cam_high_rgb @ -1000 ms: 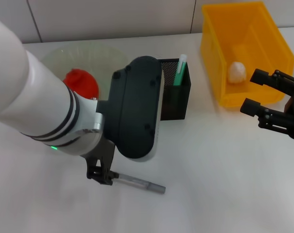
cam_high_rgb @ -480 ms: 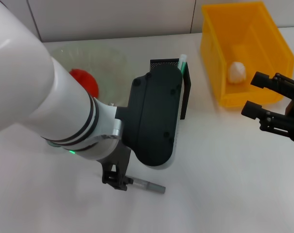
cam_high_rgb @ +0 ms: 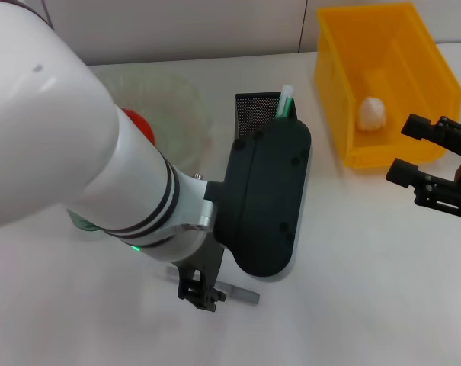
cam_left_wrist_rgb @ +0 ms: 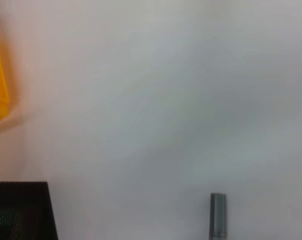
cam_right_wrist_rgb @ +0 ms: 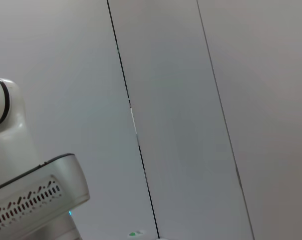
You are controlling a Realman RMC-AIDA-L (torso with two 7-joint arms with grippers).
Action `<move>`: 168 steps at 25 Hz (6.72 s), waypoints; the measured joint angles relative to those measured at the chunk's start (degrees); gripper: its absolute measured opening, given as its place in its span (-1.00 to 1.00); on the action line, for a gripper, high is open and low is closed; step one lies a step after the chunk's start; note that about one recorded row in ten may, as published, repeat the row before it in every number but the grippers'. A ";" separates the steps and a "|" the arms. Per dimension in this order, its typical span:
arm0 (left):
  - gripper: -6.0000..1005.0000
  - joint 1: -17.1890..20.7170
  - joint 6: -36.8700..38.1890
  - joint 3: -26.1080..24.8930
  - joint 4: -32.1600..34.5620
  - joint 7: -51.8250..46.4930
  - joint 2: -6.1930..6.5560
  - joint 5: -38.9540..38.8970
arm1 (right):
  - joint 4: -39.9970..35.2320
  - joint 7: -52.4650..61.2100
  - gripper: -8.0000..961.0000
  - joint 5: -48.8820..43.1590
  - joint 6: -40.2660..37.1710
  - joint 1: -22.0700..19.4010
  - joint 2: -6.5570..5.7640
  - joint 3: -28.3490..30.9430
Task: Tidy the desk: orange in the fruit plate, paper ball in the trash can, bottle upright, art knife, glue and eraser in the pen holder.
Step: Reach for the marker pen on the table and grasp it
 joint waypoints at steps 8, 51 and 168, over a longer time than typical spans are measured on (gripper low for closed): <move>0.45 -1.29 -1.97 1.05 -2.73 0.00 0.00 -0.19 | -0.03 -0.01 0.70 0.00 0.00 -0.40 0.00 0.00; 0.31 -8.45 -8.50 3.87 -17.04 0.59 -0.06 -4.70 | -0.49 -1.95 0.70 -9.65 -1.27 -0.38 0.00 3.38; 0.09 -12.76 -13.16 6.53 -28.48 1.58 -0.08 -10.58 | 1.47 3.07 0.70 -22.85 -9.77 4.03 0.09 12.63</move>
